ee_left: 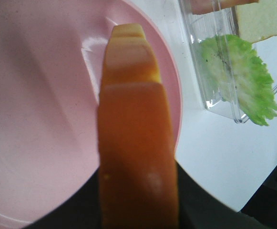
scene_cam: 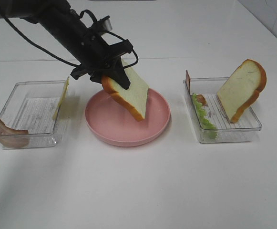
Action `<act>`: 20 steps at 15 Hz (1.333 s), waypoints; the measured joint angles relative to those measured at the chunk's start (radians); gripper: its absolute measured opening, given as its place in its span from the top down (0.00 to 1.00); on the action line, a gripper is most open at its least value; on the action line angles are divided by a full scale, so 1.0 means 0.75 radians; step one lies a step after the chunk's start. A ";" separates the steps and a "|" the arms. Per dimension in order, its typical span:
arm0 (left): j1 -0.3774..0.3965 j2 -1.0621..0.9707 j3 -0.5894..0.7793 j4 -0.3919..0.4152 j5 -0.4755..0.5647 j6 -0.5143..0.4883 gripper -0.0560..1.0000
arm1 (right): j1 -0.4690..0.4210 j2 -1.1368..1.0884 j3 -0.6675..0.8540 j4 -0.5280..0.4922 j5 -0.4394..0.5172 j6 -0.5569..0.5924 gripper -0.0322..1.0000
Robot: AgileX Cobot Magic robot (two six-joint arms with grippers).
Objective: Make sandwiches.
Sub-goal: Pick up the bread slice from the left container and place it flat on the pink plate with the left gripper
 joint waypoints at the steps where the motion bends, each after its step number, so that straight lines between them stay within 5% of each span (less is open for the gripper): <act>1: 0.000 0.021 0.000 -0.008 -0.005 0.000 0.76 | 0.000 0.000 0.000 0.000 0.000 0.000 0.04; 13: -0.008 0.136 0.000 -0.108 -0.072 0.000 0.75 | 0.000 0.000 0.000 0.000 0.000 0.000 0.04; 18: -0.008 0.149 0.000 -0.095 -0.072 -0.004 0.32 | 0.000 0.000 0.000 0.000 0.000 0.000 0.04; 20: -0.009 0.136 0.000 -0.055 -0.071 -0.025 0.28 | 0.000 0.000 0.000 0.000 0.000 0.000 0.04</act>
